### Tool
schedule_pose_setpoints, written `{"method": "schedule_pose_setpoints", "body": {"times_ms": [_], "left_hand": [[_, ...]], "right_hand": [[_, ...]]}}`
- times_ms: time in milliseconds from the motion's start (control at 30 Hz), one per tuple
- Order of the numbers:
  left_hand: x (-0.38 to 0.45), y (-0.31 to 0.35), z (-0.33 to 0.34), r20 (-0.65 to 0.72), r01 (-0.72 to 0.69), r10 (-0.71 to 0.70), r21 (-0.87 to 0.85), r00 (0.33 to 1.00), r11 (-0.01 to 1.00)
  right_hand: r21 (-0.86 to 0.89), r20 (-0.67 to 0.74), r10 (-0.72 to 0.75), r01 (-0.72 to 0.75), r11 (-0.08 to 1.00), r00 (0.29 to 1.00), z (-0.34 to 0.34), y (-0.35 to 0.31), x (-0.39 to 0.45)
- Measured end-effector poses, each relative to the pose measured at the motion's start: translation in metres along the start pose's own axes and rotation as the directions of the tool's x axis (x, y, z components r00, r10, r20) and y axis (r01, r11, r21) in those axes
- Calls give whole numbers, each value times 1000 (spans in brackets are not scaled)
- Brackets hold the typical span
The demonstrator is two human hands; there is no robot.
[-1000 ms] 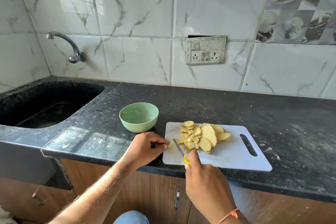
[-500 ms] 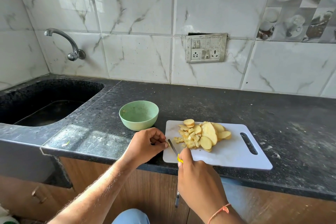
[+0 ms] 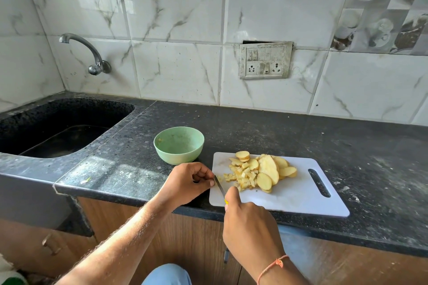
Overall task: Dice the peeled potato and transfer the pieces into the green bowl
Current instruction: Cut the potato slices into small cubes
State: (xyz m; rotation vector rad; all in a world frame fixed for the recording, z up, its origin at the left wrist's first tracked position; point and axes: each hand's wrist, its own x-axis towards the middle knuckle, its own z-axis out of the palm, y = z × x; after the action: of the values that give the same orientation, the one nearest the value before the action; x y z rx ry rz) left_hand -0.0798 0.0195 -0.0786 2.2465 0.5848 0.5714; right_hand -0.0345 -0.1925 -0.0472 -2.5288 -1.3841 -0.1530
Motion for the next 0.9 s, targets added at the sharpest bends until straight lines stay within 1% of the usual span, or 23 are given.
{"method": "schedule_pose_setpoints", "body": {"times_ms": [133,300,433,533,633,733,833,900], "left_hand": [[0,0,-1,3,7,-7,-2,1000,1000],[-1,3,2,-32,22,-22,5,999,1000],[-1,4,2,-33,27,-27,2,999,1000],[-1,2,1,-29,32,-32,-5,999,999],[-2,3,1,-27,34,-34,-11,999,999],[-4,5,1,-25,42,-43,-36,999,998],[-3,5,1,-25,55,-57,-68,998,996],[-3,6,2,-27,62,-64,-78,998,995]], "right_hand": [[17,0,-17,17,1000,1000,6,2,0],[1,60,-80,80,997,995,6,8,-7],[-27,94,-111,114,993,989,-2,17,-22],[-61,44,-108,111,992,993,-2,32,-23],[-88,-32,-72,69,994,997,2,48,-16],[5,-82,-66,67,998,994,-3,63,-4],[210,-150,-71,102,972,986,-14,93,10],[346,-175,-29,89,934,984,-17,120,18]]}}
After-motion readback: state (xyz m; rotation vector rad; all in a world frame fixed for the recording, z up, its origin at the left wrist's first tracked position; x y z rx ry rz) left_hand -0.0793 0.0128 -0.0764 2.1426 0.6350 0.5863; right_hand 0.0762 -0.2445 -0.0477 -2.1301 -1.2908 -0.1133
